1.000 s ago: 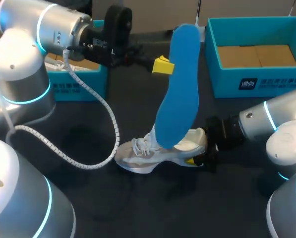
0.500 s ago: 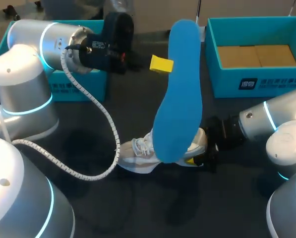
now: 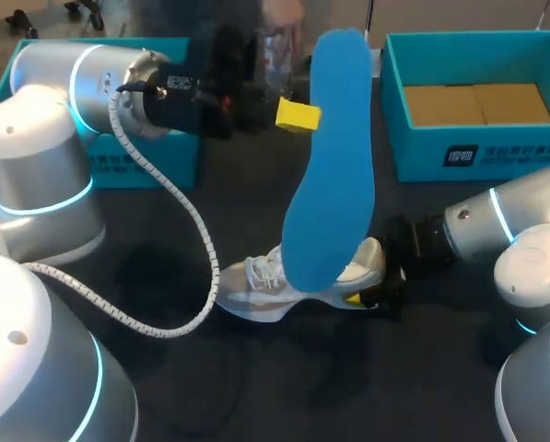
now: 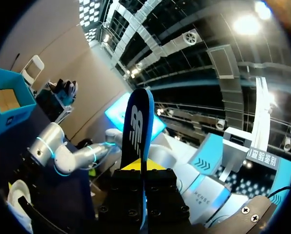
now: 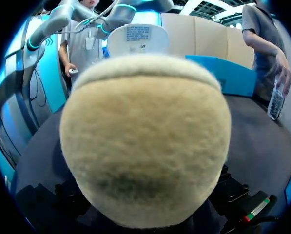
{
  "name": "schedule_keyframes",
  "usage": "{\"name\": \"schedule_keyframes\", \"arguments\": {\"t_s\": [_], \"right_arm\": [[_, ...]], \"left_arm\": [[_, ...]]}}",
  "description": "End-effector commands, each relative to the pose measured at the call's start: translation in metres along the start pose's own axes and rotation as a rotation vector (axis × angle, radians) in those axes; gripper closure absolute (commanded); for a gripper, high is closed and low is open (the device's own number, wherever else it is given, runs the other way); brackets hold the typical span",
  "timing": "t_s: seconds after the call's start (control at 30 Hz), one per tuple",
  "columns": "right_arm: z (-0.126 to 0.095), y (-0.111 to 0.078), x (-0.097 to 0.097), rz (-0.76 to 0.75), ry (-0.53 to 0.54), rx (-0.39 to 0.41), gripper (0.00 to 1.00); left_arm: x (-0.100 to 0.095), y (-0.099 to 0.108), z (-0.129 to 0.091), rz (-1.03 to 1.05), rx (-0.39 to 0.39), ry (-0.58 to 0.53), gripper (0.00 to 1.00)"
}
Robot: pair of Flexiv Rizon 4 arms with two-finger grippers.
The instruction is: Take the shoe out of the shoebox, open the shoe tongue, remove and reinsert the insole, then place the shoe into the shoebox
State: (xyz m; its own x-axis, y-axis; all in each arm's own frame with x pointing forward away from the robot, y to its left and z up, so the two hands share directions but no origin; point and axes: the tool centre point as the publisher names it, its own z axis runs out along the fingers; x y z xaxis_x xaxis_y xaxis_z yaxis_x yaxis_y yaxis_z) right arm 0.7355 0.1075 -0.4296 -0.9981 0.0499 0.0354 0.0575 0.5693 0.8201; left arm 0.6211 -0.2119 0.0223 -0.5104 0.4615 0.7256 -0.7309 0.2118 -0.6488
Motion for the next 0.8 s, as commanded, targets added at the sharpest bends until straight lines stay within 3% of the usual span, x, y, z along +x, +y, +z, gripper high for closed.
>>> {"name": "schedule_keyframes", "arguments": {"t_s": [0.03,0.33,0.8], "right_arm": [[0.003,-0.001,-0.001,0.001,-0.001,0.005,1.00],[0.003,-0.001,-0.001,0.001,-0.001,0.005,1.00],[0.003,-0.001,-0.001,0.001,-0.001,0.005,1.00]], "left_arm": [[0.014,0.011,-0.001,-0.027,0.030,-0.029,1.00],[0.036,0.021,0.004,-0.056,0.026,-0.047,1.00],[0.035,0.024,0.007,-0.047,0.029,-0.034,1.00]]}}
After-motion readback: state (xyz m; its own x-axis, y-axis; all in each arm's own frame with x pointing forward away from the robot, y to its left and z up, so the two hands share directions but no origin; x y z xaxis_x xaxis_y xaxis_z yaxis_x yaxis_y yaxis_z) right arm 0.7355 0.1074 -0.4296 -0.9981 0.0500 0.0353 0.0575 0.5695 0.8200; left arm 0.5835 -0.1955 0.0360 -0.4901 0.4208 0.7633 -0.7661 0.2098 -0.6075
